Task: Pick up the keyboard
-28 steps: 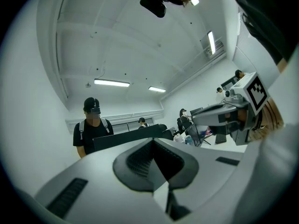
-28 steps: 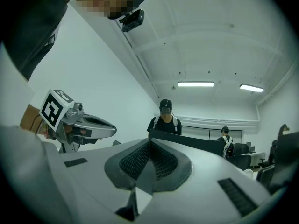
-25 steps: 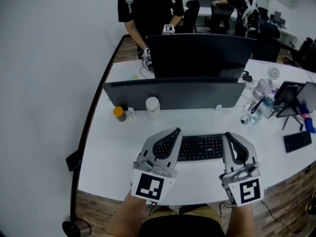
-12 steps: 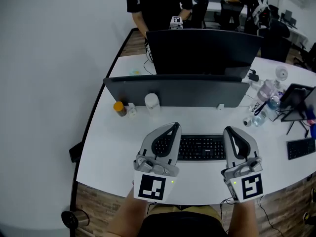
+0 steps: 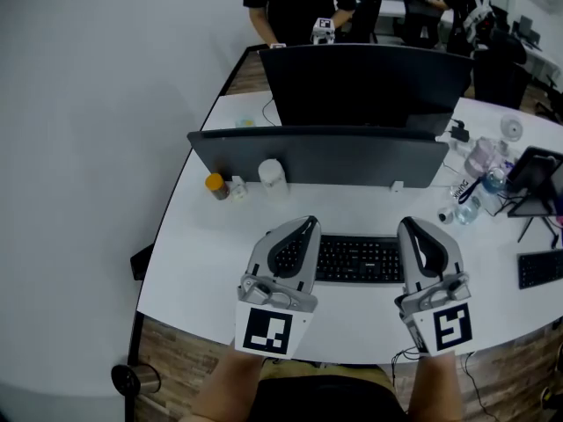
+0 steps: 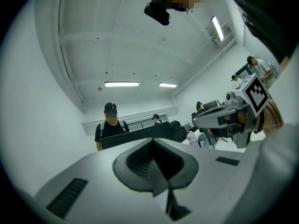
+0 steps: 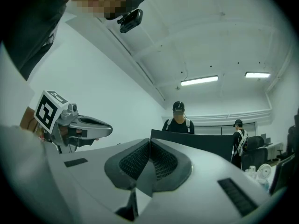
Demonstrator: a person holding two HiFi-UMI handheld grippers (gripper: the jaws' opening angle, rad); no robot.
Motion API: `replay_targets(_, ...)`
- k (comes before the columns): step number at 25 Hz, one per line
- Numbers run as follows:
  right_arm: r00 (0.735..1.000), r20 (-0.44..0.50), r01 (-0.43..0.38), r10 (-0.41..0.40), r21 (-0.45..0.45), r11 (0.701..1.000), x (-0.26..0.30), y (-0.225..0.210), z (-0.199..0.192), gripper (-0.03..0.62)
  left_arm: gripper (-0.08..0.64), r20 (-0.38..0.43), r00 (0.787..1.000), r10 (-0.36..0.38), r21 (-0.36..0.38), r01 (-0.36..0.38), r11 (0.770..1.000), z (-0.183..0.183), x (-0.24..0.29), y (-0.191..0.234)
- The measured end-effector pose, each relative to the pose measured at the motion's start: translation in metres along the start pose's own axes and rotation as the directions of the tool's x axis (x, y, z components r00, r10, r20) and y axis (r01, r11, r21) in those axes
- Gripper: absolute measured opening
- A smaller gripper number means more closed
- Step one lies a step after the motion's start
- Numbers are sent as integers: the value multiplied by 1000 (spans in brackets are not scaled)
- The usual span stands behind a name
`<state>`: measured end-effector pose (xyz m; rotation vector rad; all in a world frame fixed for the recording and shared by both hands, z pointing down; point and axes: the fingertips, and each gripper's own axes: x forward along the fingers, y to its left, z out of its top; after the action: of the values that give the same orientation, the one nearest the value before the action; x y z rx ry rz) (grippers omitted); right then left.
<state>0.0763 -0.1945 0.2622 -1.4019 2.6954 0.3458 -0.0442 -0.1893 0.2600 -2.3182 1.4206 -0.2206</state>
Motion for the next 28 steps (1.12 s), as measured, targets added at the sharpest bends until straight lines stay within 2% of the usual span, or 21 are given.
replay_targets(5, 999, -22, -37, 37, -20, 999, 5, 6, -14, 32, 8, -17, 1000, 17, 5, -17, 1000, -11, -4, 8)
replay_targets(12, 1000, -7, -20, 20, -13, 1000, 16, 7, -9, 32, 8, -25, 999, 41, 2, -41, 999, -22, -1, 17)
replay_targets(17, 1000, -13, -25, 25, -11, 1000, 20, 8, -19, 31, 8, -36, 999, 14, 19, -13, 1000, -27, 0, 14)
replay_targets(21, 999, -44, -27, 26, -16, 1000, 21, 9, -30, 32, 9, -22, 999, -35, 21, 36, 999, -29, 2, 7)
replay_targets(24, 996, -82, -29, 27, -22, 999, 21, 6, -43, 32, 9, -23, 999, -26, 30, 26, 999, -36, 4, 8)
replay_targets(28, 995, -92, -33, 31, -23, 999, 23, 2, -47, 34, 11, -45, 999, -6, -17, 5, 1000, -52, 4, 12)
